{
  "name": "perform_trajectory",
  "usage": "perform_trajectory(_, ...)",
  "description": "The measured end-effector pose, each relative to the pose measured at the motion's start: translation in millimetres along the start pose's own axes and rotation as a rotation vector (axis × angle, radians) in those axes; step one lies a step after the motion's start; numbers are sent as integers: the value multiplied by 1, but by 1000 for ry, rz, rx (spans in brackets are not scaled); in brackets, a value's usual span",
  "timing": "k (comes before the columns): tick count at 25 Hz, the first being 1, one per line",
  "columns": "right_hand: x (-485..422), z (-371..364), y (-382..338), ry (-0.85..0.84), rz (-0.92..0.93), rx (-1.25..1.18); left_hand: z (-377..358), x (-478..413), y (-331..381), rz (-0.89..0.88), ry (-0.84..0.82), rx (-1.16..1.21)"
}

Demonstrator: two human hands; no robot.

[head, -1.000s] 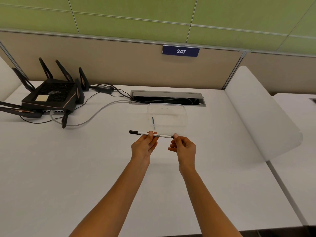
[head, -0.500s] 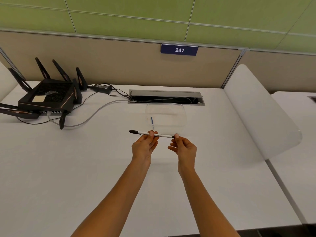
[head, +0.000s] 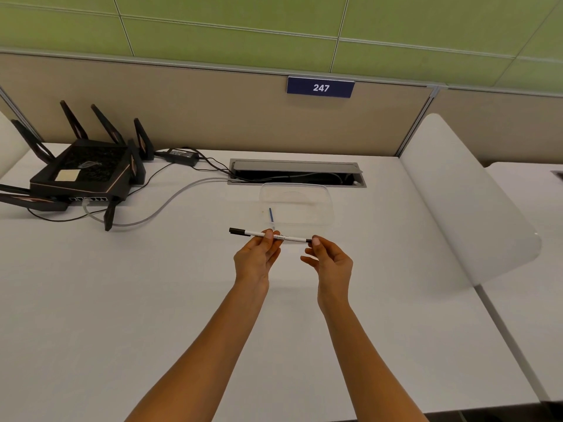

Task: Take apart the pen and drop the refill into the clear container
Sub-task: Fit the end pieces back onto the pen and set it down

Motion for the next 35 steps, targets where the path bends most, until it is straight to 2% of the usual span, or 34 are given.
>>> perform_trajectory(3,-2,-1,-1,16,6,2,-1,-1,-1,8,-1,21)
perform_trajectory(10,2,-6,4,225,-65,-170,-7,0,-9,-16,21,19)
perform_trajectory(16,8,-7,12,284,-93,-161,-9,2,-13,-145,103,-84)
perform_trajectory(19,11,-6,15,315,-103,-158,-9,5,-21,-156,143,-77)
perform_trajectory(24,4,-10,10,283,-91,-133,-15,5,-23,-146,147,-69)
perform_trajectory(30,-11,-1,11,145,-98,16,-11,-12,-6,-92,96,-171)
perform_trajectory(33,-20,8,13,56,-75,157,-6,-16,-6,5,50,-229)
perform_trajectory(35,-26,8,13,-38,-52,345,-3,-18,-11,58,18,-280)
Point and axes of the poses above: each hand's wrist, its own x-axis away from the middle knuckle, its own z-axis out of the back of the hand, y = z × x, the point moved 3 cm from there along -x, towards the middle knuckle, and after that the axes turned 1 degree about y, right-handed, at the moved point
